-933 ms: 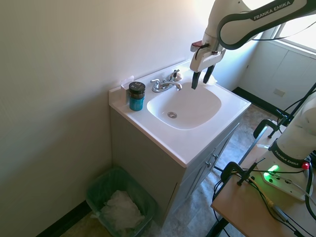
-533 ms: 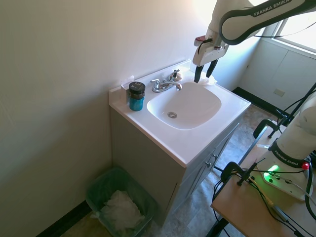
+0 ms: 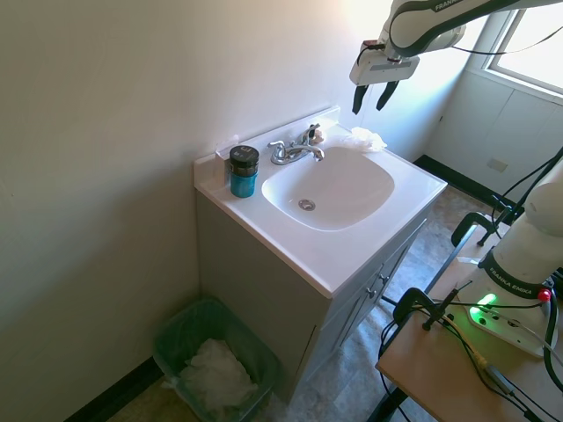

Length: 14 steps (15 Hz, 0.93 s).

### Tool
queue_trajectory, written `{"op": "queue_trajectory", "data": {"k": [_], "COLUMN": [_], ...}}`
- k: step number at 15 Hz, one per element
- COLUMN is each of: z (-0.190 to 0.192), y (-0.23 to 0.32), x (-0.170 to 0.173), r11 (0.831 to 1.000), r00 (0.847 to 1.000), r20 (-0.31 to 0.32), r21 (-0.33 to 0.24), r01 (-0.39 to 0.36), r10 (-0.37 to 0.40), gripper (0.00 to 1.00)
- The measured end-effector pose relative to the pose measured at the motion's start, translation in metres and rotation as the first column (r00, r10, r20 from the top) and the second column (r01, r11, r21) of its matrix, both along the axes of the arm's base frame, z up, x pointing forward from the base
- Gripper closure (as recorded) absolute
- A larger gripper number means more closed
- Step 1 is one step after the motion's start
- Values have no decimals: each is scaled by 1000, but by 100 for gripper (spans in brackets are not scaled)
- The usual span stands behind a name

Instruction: Throw the tissue in the trash bin

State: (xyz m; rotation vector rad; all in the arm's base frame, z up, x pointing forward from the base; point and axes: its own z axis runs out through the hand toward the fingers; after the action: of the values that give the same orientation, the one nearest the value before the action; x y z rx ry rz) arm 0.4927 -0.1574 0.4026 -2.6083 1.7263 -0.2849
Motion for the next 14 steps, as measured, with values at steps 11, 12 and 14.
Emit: {"op": "queue_trajectory", "data": {"k": [11, 12, 14], "z": [-98, -107, -124], "y": [-81, -85, -89], "x": [37, 37, 38], "r11": [984, 982, 979], "r00": [977, 974, 969], "r20": [-123, -132, -146], "r21": [15, 17, 26], "r01": [176, 187, 203], "r10": [-173, -183, -198], "gripper": [0, 0, 0]}}
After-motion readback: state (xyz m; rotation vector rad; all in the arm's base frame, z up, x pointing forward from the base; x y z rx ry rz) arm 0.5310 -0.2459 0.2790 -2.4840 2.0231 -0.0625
